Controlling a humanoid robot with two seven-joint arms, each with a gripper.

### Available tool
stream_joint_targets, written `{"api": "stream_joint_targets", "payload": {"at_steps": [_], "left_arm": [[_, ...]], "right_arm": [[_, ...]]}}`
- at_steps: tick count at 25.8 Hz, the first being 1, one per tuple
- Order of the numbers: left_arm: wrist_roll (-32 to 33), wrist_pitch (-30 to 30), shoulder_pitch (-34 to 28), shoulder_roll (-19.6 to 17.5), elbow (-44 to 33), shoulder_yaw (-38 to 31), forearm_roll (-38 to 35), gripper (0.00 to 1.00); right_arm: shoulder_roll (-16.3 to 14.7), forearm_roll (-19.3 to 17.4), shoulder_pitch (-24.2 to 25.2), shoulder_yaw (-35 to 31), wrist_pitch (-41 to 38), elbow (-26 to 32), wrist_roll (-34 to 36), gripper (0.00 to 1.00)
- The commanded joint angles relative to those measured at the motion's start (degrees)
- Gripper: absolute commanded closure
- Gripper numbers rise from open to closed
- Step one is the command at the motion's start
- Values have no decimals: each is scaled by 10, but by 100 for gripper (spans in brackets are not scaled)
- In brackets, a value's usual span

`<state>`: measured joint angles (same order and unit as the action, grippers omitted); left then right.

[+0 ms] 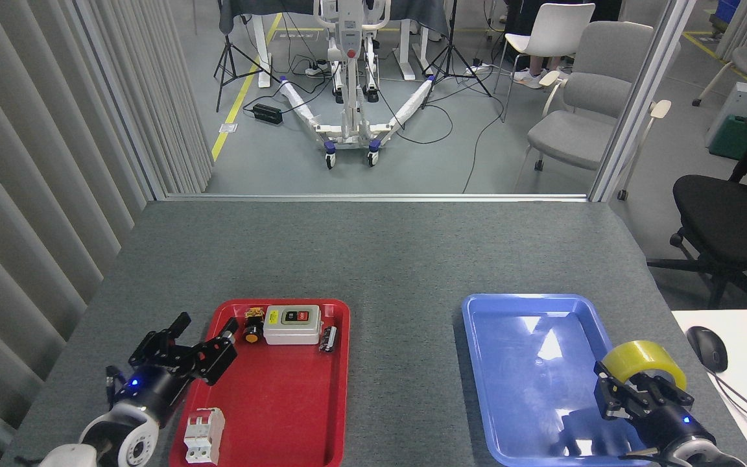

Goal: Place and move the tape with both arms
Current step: 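Release the tape from the left gripper and withdraw the left arm, then lower the tape into the blue tray with the right gripper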

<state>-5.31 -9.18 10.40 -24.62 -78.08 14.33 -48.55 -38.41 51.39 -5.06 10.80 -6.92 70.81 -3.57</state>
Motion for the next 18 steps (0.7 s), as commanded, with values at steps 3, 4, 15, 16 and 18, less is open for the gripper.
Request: {"api": "stream_joint_targets", "payload": {"at_steps": [3, 4, 15, 16, 18], "left_arm": [[-8, 5, -84, 2, -52, -94, -27, 0], [-8, 5, -86, 2, -52, -93, -28, 0], [-8, 6, -86, 3, -50, -95, -27, 0], [-8, 6, -86, 4, -49, -95, -27, 0], [-8, 6, -86, 4, -47, -95, -27, 0]], "right_arm": [[-1, -17, -4, 4, 5, -2, -1, 0], [0, -24, -7, 7, 4, -3, -1, 0], [4, -43, -88, 106, -48, -19, -1, 0], [4, -43, -89, 115, -48, -23, -2, 0], [5, -43, -89, 138, -47, -38, -3, 0]]}}
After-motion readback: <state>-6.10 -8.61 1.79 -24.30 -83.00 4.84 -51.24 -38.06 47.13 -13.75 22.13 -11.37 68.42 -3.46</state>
